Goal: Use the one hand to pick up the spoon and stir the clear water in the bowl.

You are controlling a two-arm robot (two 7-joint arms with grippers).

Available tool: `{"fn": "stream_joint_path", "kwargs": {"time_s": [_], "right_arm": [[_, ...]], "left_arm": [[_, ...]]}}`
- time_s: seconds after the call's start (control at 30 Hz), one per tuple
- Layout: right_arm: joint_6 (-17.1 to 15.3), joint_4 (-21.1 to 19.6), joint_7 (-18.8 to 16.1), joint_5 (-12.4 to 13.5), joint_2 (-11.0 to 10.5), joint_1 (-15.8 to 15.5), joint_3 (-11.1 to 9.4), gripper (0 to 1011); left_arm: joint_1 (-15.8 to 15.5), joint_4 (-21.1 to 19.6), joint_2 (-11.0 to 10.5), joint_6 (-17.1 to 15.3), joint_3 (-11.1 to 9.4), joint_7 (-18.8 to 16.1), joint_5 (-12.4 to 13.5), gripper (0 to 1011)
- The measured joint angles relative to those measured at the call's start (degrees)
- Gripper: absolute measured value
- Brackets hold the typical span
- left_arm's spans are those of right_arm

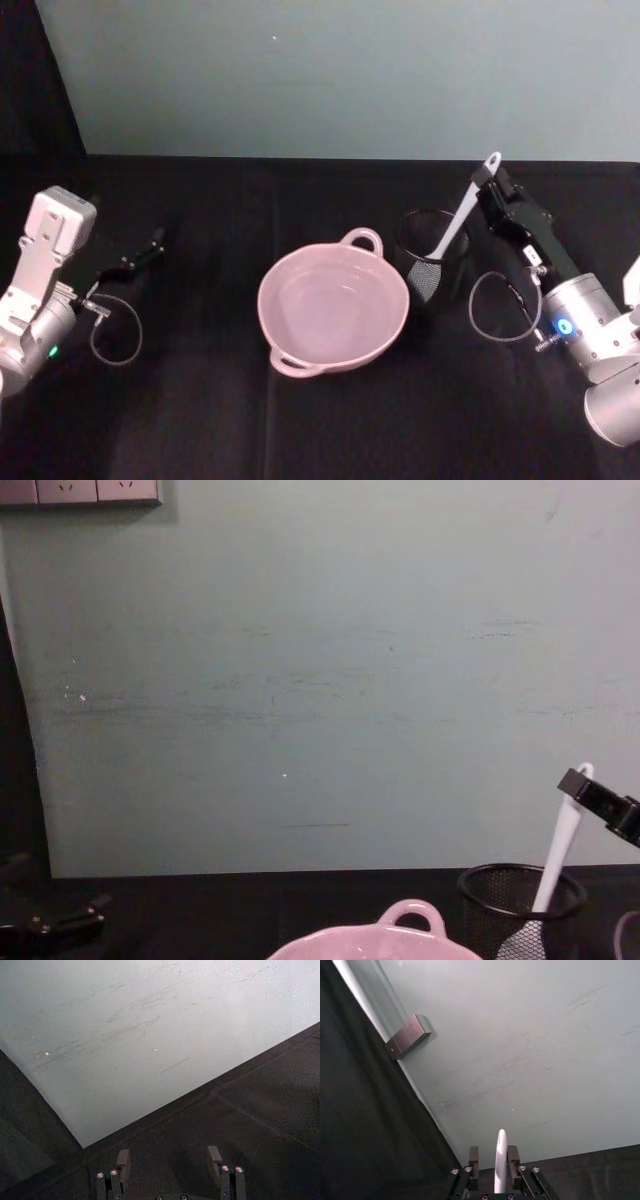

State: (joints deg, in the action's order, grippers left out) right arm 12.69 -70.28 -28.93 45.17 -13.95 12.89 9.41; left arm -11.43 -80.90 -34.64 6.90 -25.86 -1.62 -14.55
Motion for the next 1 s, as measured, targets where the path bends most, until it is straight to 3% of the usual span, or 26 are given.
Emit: {"fn": "stream_joint_path", "kwargs": {"time_s": [0.07,0.2,0.37,0.6,0.7,1.0], "right_arm": [[-0.2,-0.4,0.4,0.3,-0.1,-0.4,-0.3,426],[-1.2,-1.6,1.2,0.4,-0.5,-1.1,-0.5,524],[-4.4,-5.1,4.1,-0.2,-2.1,-3.0,-0.4,707],[-8.9,-12.6,8.6,-2.0,-5.3,-7.4,-0.1,893],[-11.1,-17.0,11.0,-2.5,-6.8,-10.8,-0.4,985],[-12.8,-25.2,13.0,-2.9,-10.6,-17.7,-2.2,1003]], "left_arm": [[0.0,0.0,0.0,0.0,0.0,0.0,0.0,1011],[0.0,0.0,0.0,0.0,0.0,0.0,0.0,1011],[0.0,0.0,0.0,0.0,0.0,0.0,0.0,1011],[0.0,0.0,0.0,0.0,0.0,0.0,0.0,1011],[0.0,0.0,0.0,0.0,0.0,0.0,0.0,1011],[0.0,0.0,0.0,0.0,0.0,0.0,0.0,1011]]}}
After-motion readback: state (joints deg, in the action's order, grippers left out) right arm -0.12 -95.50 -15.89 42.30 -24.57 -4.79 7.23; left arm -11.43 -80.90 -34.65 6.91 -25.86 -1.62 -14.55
